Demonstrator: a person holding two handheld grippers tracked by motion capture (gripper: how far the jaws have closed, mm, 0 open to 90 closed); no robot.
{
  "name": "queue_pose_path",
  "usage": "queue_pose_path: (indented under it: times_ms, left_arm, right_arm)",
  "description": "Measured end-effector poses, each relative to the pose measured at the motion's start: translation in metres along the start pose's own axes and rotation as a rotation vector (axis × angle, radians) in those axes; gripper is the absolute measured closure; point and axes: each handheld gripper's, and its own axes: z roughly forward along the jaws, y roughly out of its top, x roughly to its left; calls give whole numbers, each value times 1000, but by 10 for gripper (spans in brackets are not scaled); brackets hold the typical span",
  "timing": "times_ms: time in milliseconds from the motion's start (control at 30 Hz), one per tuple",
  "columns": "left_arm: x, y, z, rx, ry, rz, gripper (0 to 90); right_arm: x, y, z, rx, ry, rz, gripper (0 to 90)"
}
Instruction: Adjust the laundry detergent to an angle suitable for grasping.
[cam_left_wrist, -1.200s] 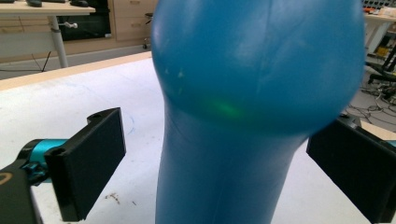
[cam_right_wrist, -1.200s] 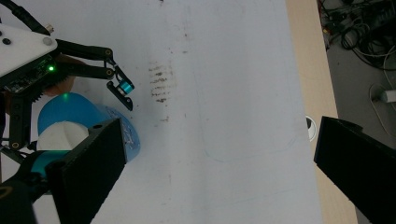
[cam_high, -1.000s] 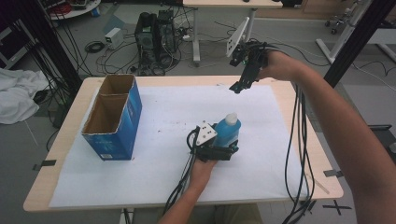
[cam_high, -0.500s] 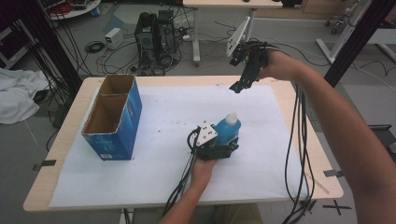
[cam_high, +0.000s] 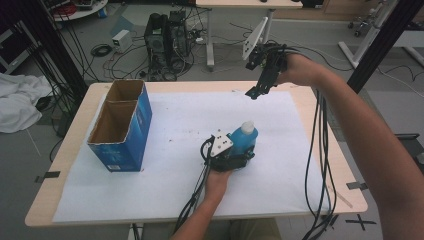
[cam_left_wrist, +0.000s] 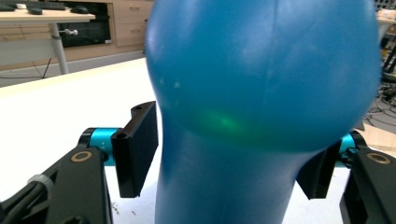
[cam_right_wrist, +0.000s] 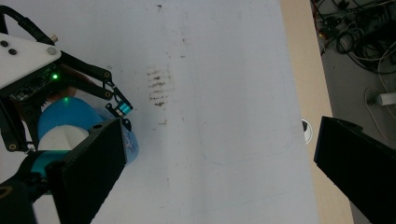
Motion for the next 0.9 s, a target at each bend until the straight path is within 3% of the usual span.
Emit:
queue_pose_path:
  times_ms: [200, 267, 300, 333, 367, 433, 467, 533, 733, 900]
  left_arm:
    - [-2, 0, 1, -4, 0, 0, 387]
    - [-4, -1, 0, -3, -1, -20, 390]
    - [-2, 0, 1, -5, 2, 12, 390]
    - [-5, -1, 1, -5, 3, -13, 394]
    - [-4, 0, 1, -6, 8, 7, 397]
    - [-5, 0, 0, -2, 6, -2, 405]
    - [-4, 0, 1, -2, 13, 25, 405]
    - [-5, 0, 0, 1, 14, 16, 413]
    - [2, 6, -1, 20, 3, 31, 424]
    - [15, 21, -7, 14, -35, 49, 427]
  right_arm:
    - [1, 1, -1, 1, 1, -1, 14]
    - [0, 1, -1, 2, 1, -2, 14]
    - [1, 1, -1, 1, 0, -2, 14]
    - [0, 1, -1, 0, 0, -3, 14]
    - [1, 1, -1, 0, 0, -1, 14]
    - [0, 1, -1, -4, 0, -6, 14]
    - [0, 1, -1, -4, 0, -6, 14]
    - [0, 1, -2, -3, 0, -3, 14]
    - [0, 0, -3, -6, -5, 1, 14]
    - [0, -4, -6, -9, -12, 8, 14]
